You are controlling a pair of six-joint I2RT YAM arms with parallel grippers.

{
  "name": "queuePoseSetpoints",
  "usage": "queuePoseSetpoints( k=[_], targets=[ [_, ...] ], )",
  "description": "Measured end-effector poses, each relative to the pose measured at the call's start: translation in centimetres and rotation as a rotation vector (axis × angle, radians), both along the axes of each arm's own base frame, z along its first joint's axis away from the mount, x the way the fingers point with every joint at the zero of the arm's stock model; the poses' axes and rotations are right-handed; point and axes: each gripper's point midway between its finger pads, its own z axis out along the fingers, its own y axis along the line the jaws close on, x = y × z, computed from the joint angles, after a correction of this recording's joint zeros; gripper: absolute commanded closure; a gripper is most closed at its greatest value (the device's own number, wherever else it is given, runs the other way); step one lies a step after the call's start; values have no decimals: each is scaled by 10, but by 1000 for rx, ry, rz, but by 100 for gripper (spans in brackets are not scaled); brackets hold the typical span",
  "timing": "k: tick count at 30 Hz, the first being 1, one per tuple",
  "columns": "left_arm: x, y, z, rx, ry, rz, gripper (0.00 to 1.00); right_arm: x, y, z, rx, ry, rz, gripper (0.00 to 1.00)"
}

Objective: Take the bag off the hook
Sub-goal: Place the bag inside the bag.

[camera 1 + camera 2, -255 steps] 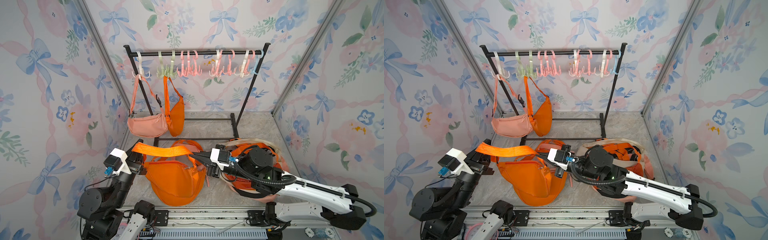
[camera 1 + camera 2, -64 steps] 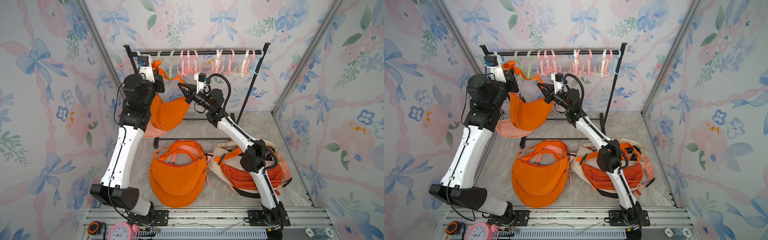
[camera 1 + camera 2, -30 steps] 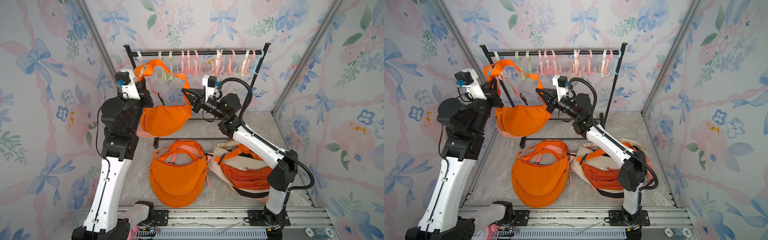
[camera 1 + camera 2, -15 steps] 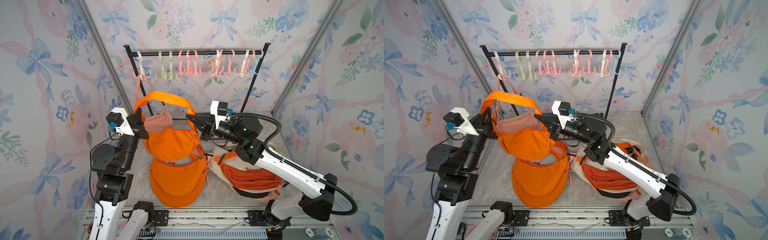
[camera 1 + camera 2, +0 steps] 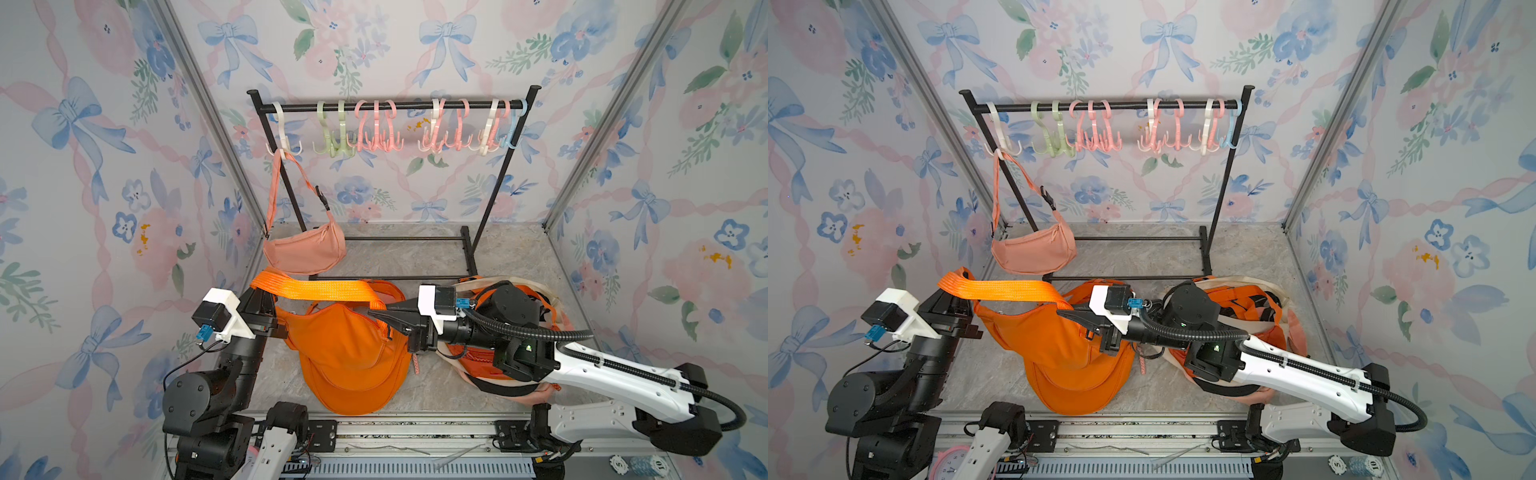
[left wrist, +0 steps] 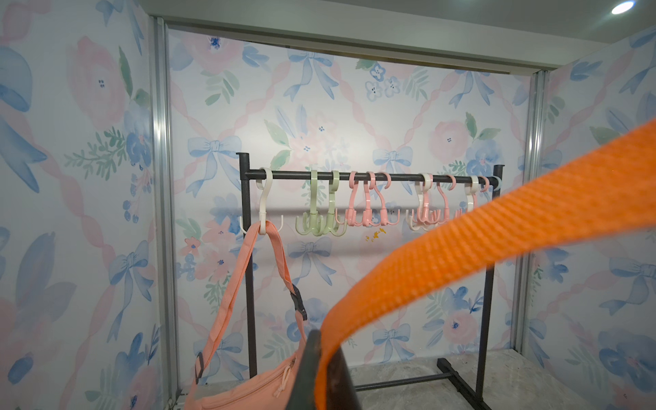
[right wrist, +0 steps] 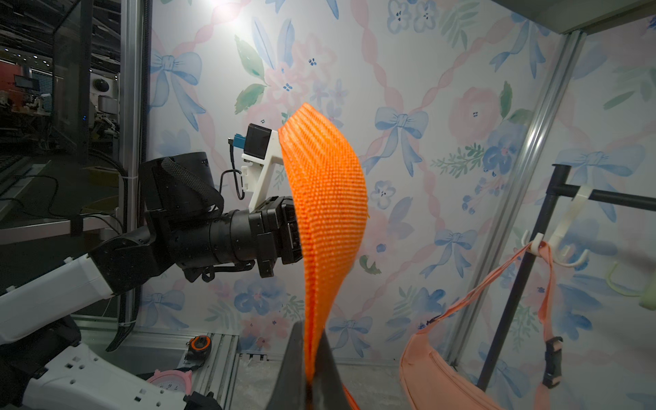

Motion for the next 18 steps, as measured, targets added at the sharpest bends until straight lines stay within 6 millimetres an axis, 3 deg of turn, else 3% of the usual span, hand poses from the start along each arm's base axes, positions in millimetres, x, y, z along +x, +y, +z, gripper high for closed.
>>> queuePoseSetpoints(
  k=[5,10,14,18],
  targets=[
    [4,-1,-42,-26,111,-19,100,-10,-7,-29,-44,24,-25,100],
    [0,6,-78,-54,215,7,100,3,-13,-74,-110,96,-102,100],
    [5,12,-109,-62,301,49,100,26,-16,-101,-152,172,-188,100],
    [29,9,-150,-23,438,78,100,78,-26,-116,-157,269,-337,100]
  ],
)
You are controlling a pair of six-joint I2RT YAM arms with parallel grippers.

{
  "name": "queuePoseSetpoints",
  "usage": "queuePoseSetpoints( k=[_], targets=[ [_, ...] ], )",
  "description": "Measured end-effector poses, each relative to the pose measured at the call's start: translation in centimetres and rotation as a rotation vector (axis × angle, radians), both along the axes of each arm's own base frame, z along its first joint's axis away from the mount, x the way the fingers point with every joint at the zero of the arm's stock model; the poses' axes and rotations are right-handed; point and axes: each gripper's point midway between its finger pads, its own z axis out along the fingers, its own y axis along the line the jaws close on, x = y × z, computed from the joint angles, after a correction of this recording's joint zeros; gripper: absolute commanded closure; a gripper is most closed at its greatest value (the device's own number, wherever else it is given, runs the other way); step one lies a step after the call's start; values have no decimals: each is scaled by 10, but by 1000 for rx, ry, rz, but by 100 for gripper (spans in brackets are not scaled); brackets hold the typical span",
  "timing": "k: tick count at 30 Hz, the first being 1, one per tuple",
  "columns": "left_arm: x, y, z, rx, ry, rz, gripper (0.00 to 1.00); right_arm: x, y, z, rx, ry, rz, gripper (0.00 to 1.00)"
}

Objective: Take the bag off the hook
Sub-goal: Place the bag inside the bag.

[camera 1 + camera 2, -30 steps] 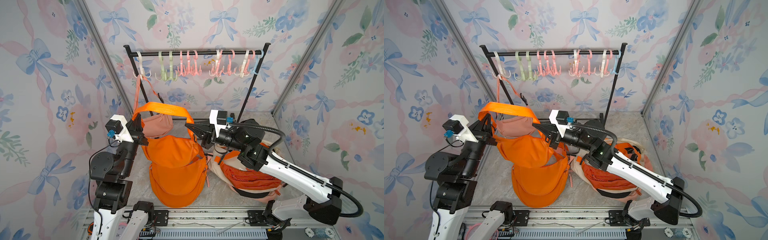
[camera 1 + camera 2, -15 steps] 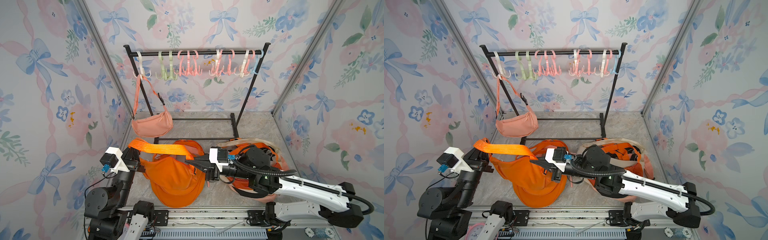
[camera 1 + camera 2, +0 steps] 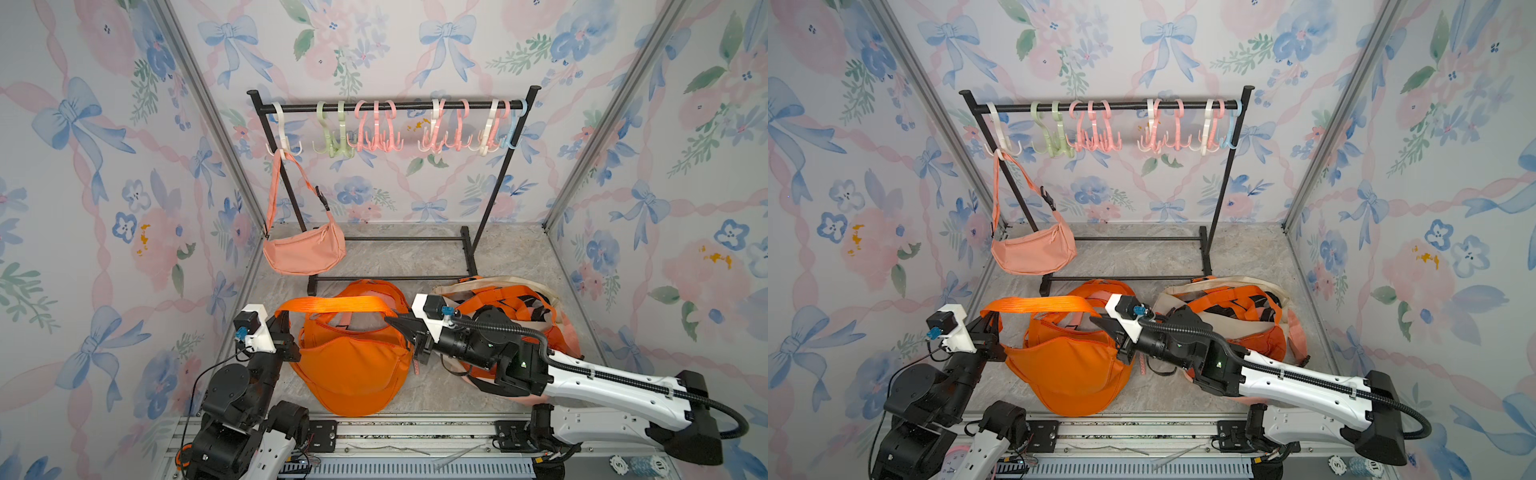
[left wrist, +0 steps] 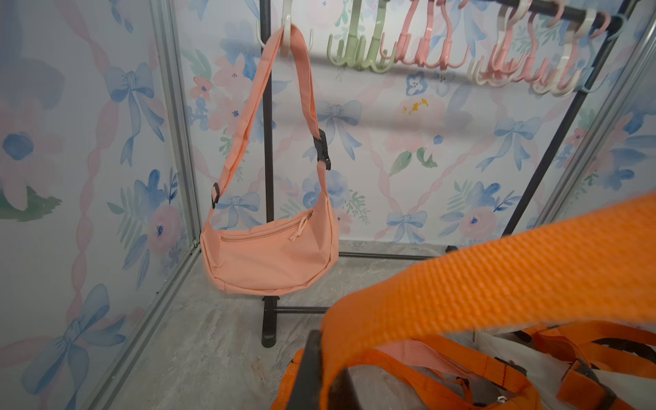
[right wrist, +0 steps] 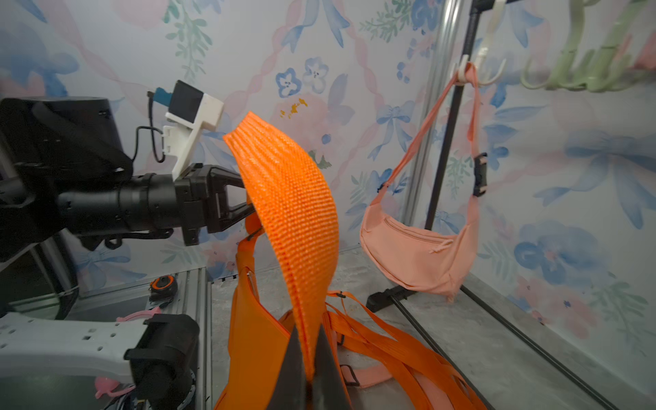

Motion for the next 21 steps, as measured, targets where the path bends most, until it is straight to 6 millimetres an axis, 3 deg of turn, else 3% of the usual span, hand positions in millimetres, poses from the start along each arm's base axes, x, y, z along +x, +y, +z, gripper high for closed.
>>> queuePoseSetpoints(
  k=[5,9,14,21],
  targets=[
    [33,-7,-49,62,182,16,100,64,-8,-41,-54,121,-157,100],
    [50,-12,-63,76,222,19,100,102,-16,-74,-89,211,-235,100],
    [76,-20,-66,76,230,11,100,130,-23,-99,-97,288,-271,100],
    [115,-18,-96,63,329,17,100,163,-33,-119,-64,362,-300,98]
  ],
)
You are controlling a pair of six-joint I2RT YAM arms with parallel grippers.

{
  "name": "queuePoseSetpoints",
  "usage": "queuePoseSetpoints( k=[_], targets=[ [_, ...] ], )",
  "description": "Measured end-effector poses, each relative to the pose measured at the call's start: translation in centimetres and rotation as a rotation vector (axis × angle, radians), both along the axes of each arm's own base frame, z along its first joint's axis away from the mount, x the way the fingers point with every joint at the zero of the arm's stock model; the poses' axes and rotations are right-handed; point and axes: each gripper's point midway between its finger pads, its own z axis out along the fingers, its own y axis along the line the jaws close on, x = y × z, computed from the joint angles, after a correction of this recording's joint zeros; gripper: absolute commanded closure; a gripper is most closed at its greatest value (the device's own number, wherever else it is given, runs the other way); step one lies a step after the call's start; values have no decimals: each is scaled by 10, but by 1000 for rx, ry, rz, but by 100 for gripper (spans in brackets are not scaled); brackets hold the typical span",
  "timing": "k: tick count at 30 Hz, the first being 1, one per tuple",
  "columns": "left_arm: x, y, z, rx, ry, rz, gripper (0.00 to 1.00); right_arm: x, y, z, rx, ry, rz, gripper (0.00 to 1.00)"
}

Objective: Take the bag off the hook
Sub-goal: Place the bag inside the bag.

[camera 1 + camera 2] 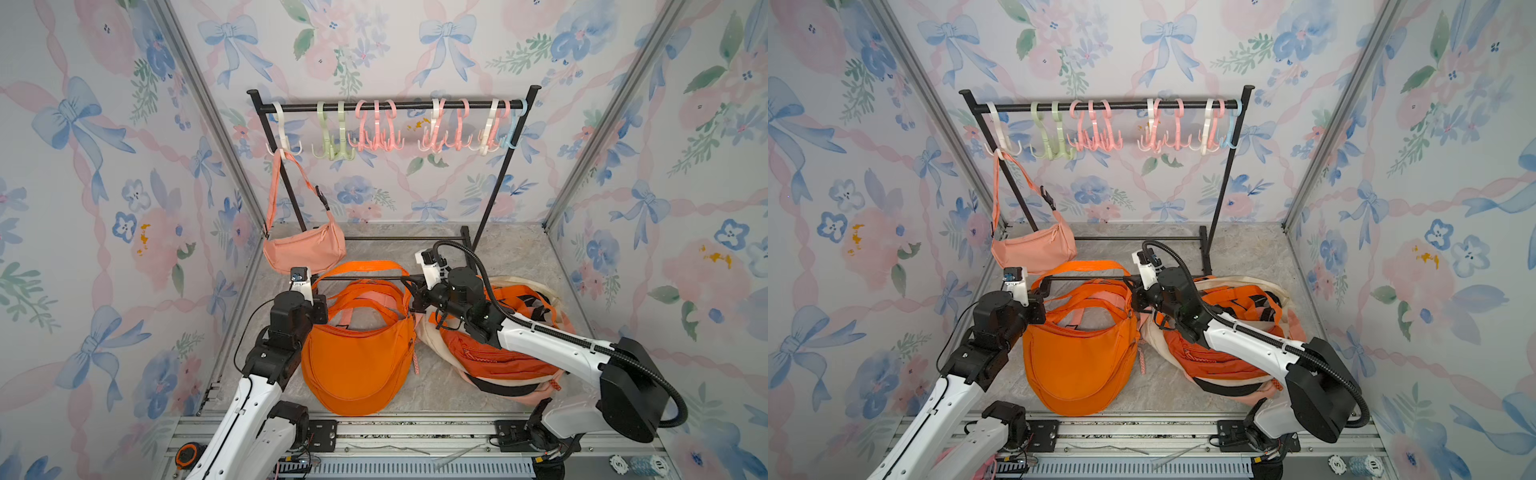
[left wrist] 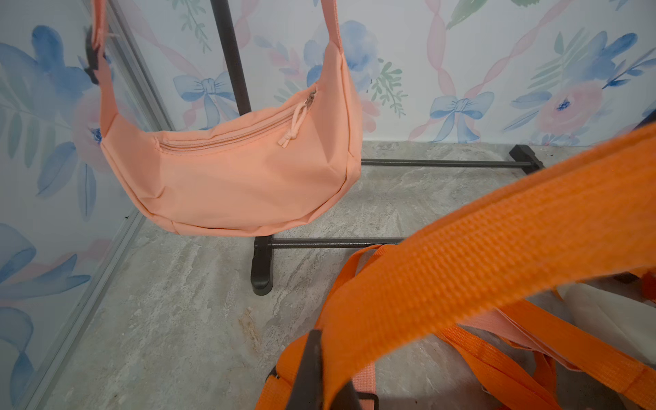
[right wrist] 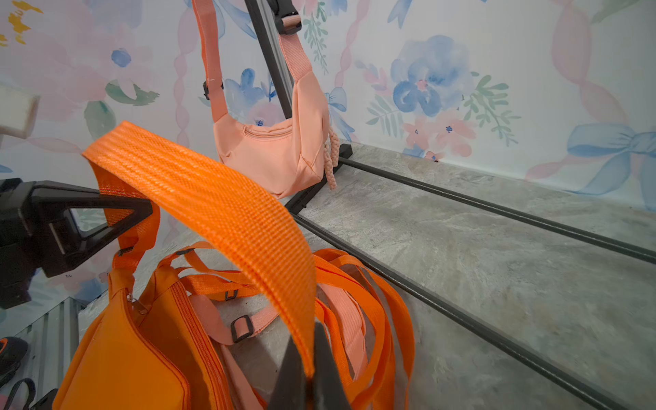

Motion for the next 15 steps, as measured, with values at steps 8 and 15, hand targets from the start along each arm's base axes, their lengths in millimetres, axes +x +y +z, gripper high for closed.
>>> queuePoseSetpoints(
  k=[8,15],
  targets=[
    [21,-3,-31,-39,94,-24,70,26,-1,-37,19,85,-5,92],
    [25,-1,-40,-68,125,-26,54,40,0,-67,50,165,3,73]
  ],
)
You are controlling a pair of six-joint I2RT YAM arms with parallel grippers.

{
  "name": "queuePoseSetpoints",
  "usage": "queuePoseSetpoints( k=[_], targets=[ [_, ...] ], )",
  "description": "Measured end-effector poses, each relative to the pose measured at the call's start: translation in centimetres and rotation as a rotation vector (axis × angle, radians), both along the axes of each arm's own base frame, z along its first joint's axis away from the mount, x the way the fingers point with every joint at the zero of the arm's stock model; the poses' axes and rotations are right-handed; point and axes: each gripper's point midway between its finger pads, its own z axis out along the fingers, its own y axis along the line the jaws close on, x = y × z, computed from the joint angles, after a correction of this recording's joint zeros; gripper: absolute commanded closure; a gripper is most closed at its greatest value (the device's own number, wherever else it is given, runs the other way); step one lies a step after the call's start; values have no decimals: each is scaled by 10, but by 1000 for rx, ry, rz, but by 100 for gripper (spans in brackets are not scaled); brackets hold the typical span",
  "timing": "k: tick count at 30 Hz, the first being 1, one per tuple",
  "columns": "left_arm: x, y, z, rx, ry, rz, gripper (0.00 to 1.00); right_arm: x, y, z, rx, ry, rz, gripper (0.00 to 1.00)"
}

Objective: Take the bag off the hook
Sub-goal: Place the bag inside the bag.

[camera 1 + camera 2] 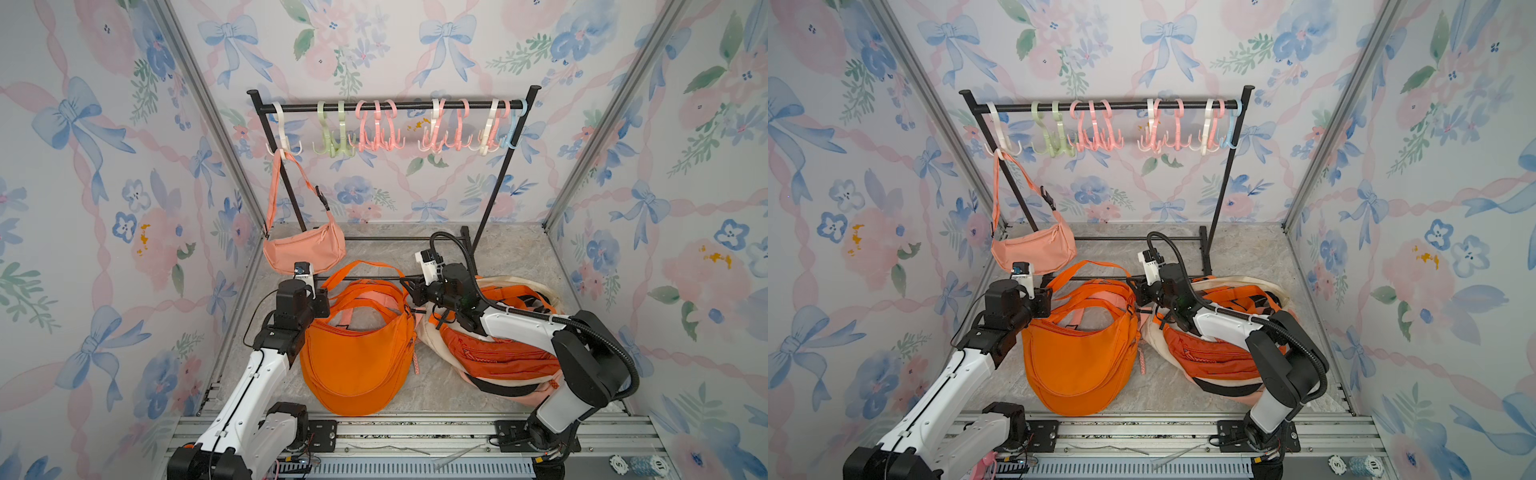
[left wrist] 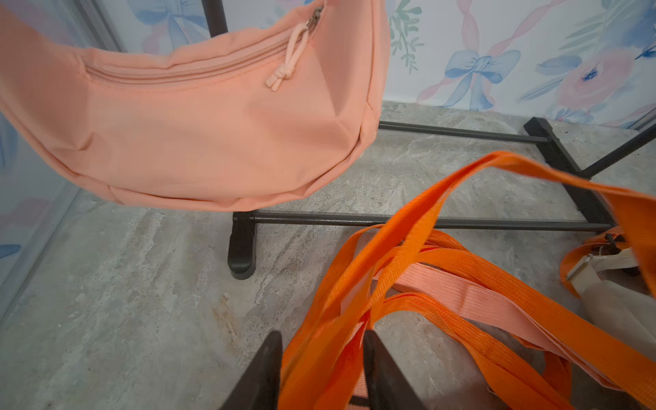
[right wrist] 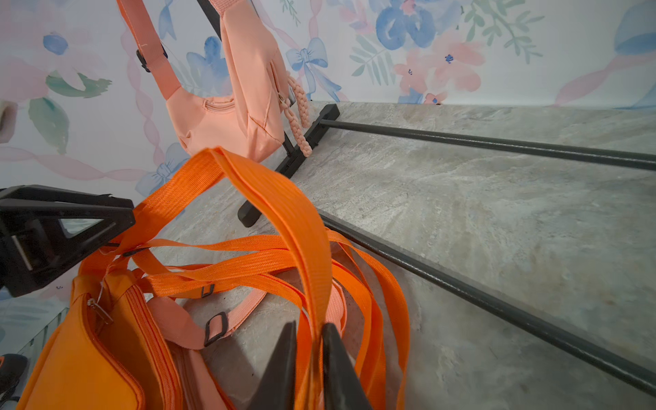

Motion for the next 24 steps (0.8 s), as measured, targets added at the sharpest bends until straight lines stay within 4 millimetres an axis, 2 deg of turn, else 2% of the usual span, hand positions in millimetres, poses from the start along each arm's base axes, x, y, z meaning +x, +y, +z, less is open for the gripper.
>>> queuePoseSetpoints(
  k=[3,7,9,13,17,21,24],
  targets=[
    [0,1,0,-5,0,2,47,4,-3,-2,15,14,-3,61],
    [-1,2,6,-6,-20,8,44,5,-3,0,28,17,5,42],
    [-4,4,17,-3,-56,18,42,3,-3,-1,25,17,14,36],
    [-12,12,50,0,-171,52,38,0,-2,3,7,7,32,30],
    [-14,22,84,10,-292,104,39,2,-1,31,14,-39,40,28],
    [-11,37,109,52,-388,183,39,0,7,71,39,-107,65,26],
    [-4,48,123,84,-437,244,38,-5,14,94,48,-157,88,25]
  ],
)
